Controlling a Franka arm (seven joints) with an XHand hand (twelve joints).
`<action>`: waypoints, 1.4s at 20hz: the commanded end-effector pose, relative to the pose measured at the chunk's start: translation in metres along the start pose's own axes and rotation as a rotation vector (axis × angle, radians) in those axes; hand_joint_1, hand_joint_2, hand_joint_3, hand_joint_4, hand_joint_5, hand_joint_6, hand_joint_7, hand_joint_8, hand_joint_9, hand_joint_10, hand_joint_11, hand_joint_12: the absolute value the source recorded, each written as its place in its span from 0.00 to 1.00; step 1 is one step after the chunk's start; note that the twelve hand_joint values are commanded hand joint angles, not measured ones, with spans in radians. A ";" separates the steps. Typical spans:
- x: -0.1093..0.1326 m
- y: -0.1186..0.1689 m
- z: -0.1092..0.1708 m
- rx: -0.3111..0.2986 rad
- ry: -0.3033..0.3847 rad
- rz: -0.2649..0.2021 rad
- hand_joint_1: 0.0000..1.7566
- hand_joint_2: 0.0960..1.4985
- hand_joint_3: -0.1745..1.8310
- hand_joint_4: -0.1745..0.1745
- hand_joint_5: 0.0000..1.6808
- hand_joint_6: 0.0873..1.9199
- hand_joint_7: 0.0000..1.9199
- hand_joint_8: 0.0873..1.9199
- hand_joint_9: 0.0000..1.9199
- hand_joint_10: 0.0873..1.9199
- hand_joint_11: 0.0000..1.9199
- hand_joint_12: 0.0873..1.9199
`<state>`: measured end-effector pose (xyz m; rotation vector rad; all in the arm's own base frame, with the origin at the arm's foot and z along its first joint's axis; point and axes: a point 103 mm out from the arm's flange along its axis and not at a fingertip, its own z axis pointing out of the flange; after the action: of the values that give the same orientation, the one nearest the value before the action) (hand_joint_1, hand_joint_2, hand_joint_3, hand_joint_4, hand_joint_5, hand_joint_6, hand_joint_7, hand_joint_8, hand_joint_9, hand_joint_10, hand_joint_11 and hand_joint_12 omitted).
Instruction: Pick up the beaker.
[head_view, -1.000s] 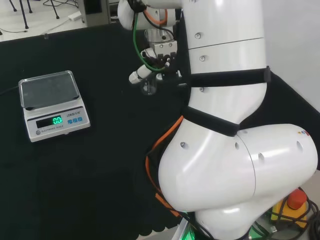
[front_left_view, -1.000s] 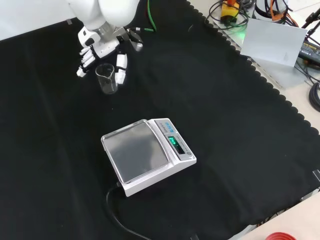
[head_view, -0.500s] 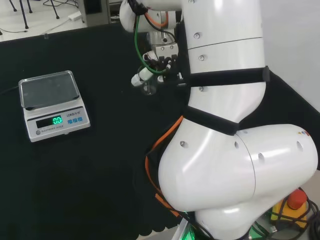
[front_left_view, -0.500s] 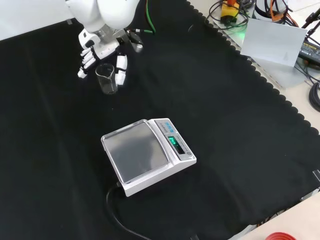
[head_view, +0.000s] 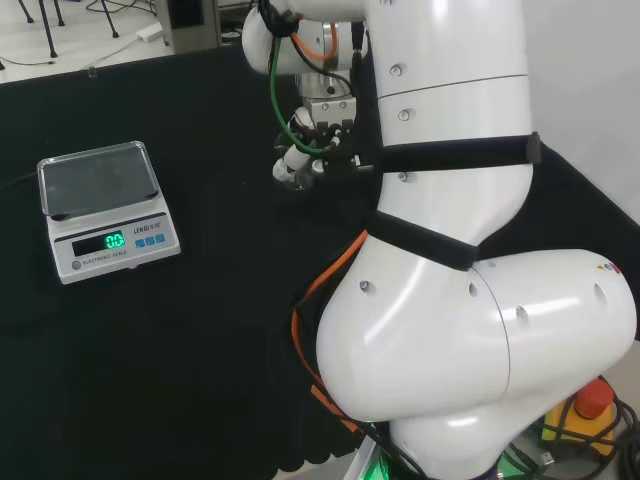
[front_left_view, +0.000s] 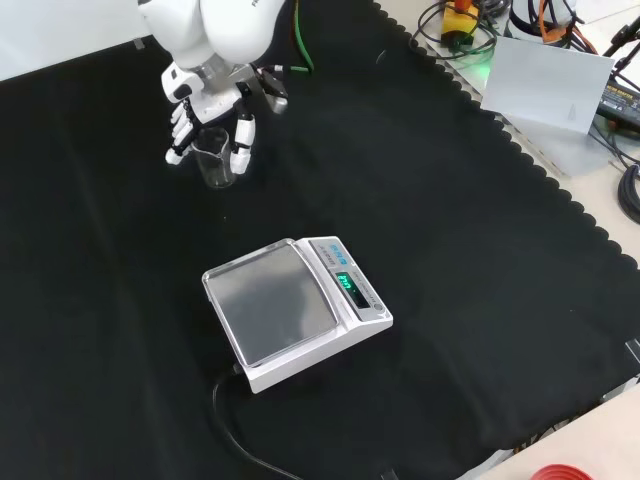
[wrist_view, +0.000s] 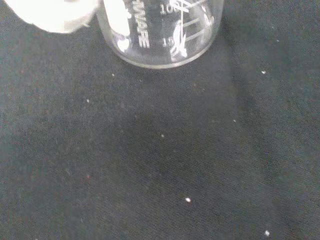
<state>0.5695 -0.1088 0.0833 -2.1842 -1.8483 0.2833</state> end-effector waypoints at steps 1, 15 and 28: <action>0.012 -0.001 0.004 -0.129 0.061 0.038 0.51 0.46 0.16 0.66 0.37 0.27 0.37 0.38 0.50 0.31 0.39 0.62; 0.013 -0.002 -0.010 -0.226 0.093 0.051 0.63 0.58 0.19 0.98 0.72 0.31 0.58 0.38 0.73 0.16 0.65 0.44; 0.029 -0.010 -0.055 -0.266 0.083 0.010 0.64 0.58 0.18 0.80 0.73 0.29 0.61 0.38 0.75 0.15 0.68 0.42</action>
<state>0.5780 -0.0943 0.1188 -2.3465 -1.8878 -0.0316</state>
